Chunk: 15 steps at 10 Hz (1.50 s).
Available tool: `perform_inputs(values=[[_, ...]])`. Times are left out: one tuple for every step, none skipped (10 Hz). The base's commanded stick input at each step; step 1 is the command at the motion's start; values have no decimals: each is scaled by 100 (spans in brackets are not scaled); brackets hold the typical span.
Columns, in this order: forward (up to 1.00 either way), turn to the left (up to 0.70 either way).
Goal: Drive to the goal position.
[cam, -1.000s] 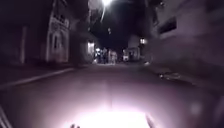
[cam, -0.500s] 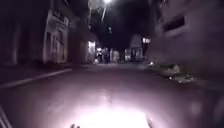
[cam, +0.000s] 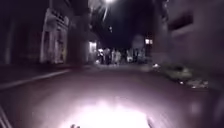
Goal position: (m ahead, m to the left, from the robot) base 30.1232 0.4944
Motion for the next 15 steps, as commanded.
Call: perform_inputs(values=[[100,0],[100,0],[100,0],[100,0],[100,0],[100,0],[100,0],[100,0],[100,0],[100,-27],[100,-27],[100,-27],[100,-15],[100,0],[100,0]])
